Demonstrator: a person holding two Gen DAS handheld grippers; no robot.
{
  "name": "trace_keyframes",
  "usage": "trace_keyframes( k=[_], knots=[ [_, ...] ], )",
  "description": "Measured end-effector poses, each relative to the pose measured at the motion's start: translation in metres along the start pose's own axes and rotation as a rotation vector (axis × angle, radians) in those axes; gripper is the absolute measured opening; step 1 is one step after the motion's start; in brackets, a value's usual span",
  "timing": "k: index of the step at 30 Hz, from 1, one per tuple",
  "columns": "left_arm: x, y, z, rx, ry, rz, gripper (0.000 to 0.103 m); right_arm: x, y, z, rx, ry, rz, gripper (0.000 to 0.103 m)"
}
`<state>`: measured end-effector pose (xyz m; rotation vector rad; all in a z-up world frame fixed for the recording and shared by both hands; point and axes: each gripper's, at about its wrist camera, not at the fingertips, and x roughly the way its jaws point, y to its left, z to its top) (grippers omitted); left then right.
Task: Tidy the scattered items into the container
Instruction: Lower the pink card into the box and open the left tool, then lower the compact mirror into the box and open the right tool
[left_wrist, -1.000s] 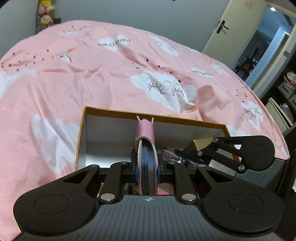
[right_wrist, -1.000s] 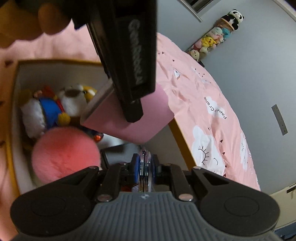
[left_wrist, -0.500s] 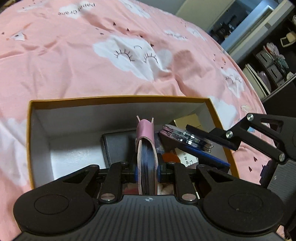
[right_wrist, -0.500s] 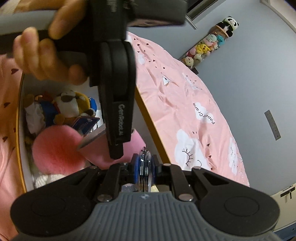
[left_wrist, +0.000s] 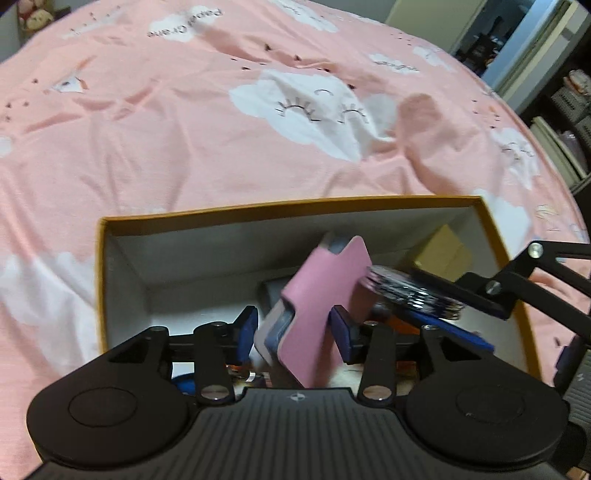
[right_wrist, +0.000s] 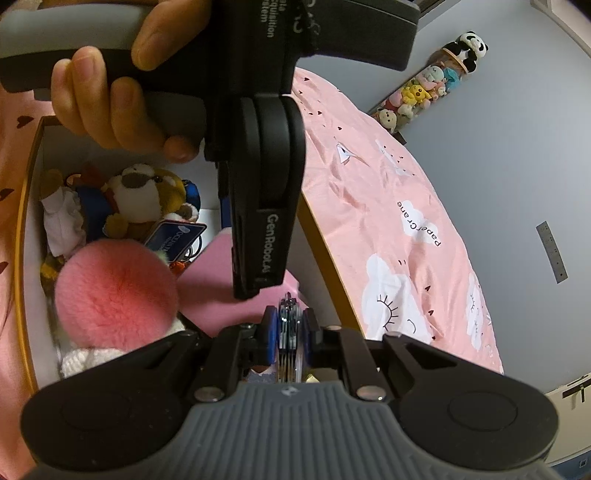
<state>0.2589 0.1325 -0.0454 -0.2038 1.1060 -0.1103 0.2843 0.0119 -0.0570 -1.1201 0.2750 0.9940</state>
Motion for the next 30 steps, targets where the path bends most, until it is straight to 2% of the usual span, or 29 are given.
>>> trace_keyframes(
  k=[3, 5, 7, 9, 10, 17, 20, 23, 26, 30],
  knots=[
    [-0.002, -0.001, 0.002, 0.014, 0.021, 0.056, 0.049, 0.002, 0.000, -0.001, -0.010, 0.002, -0.003, 0.015],
    [-0.002, -0.003, 0.001, 0.030, 0.041, 0.052, 0.049, 0.002, -0.001, -0.002, -0.010, 0.001, -0.001, 0.015],
    [0.001, -0.004, 0.000, 0.036, 0.058, 0.054, 0.039, 0.002, -0.002, -0.003, -0.012, -0.005, -0.001, 0.015],
    [0.006, -0.005, -0.002, 0.041, 0.068, 0.060, 0.037, 0.001, 0.002, -0.001, -0.029, -0.015, -0.011, 0.015],
    [0.009, -0.004, -0.002, 0.040, 0.069, 0.057, 0.034, 0.002, 0.005, -0.001, -0.046, -0.019, -0.018, 0.015],
    [0.006, 0.005, -0.001, -0.031, 0.026, -0.047, 0.033, 0.010, 0.015, -0.005, -0.138, -0.026, -0.048, 0.015],
    [-0.005, 0.009, 0.000, -0.050, 0.014, -0.020, 0.034, 0.014, 0.017, -0.005, -0.149, -0.025, -0.048, 0.015],
    [-0.006, 0.016, 0.002, -0.093, 0.065, 0.021, 0.034, 0.017, 0.020, -0.005, -0.173, -0.024, -0.053, 0.015],
    [0.000, 0.017, 0.004, -0.124, 0.125, 0.012, 0.034, 0.018, 0.021, -0.005, -0.177, -0.024, -0.051, 0.015],
    [0.012, 0.017, 0.003, -0.154, 0.167, 0.032, 0.034, 0.017, 0.018, -0.004, -0.168, -0.023, -0.047, 0.015]
  ],
)
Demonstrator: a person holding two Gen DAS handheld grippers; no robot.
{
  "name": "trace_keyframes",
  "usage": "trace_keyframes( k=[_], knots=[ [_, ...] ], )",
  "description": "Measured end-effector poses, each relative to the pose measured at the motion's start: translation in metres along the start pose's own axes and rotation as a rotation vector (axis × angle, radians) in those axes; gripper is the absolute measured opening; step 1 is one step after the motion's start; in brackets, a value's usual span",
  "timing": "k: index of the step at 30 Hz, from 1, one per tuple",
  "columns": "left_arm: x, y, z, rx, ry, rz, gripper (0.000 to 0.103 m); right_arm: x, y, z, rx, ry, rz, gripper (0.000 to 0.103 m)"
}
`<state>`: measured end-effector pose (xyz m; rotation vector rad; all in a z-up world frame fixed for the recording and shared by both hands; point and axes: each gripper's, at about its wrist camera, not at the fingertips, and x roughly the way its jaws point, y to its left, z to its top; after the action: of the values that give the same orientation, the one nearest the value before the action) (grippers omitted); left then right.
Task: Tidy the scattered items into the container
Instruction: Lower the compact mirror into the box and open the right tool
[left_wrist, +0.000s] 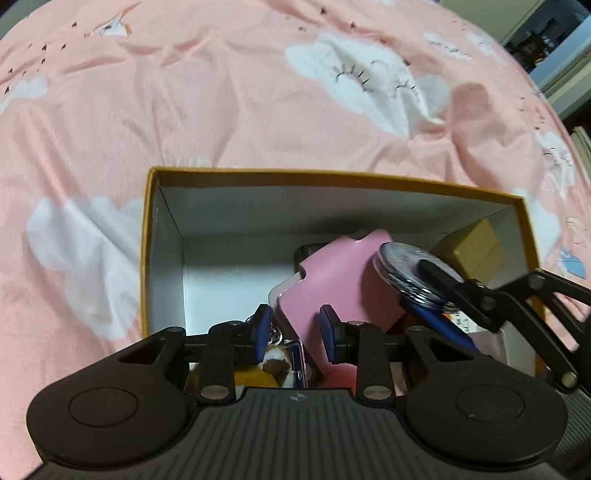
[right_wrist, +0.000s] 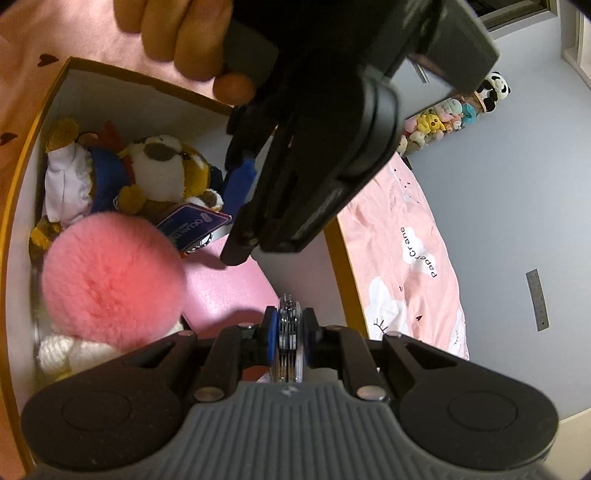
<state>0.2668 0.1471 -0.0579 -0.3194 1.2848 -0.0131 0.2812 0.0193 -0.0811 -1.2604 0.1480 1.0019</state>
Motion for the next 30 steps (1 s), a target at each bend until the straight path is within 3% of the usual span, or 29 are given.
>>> trace_keyframes(
  k=[4, 11, 19, 26, 30],
  knots=[
    [0.005, -0.001, -0.001, -0.011, 0.005, -0.023, 0.034, -0.002, -0.003, -0.002, 0.011, -0.003, 0.002, 0.015],
    [0.002, -0.006, 0.003, -0.012, -0.069, -0.117, 0.027, 0.000, -0.001, -0.004, -0.018, -0.014, -0.022, 0.015],
    [0.005, -0.003, 0.007, -0.072, -0.138, -0.149, 0.026, 0.014, 0.004, -0.005, -0.084, 0.003, -0.063, 0.015],
    [-0.014, -0.005, -0.001, -0.048, -0.219, -0.094, 0.029, 0.024, 0.000, -0.005, -0.036, 0.019, -0.047, 0.019],
    [-0.022, -0.010, -0.006, -0.022, -0.244, -0.063, 0.031, 0.025, -0.001, 0.000, -0.019, 0.009, -0.035, 0.028]
  ],
)
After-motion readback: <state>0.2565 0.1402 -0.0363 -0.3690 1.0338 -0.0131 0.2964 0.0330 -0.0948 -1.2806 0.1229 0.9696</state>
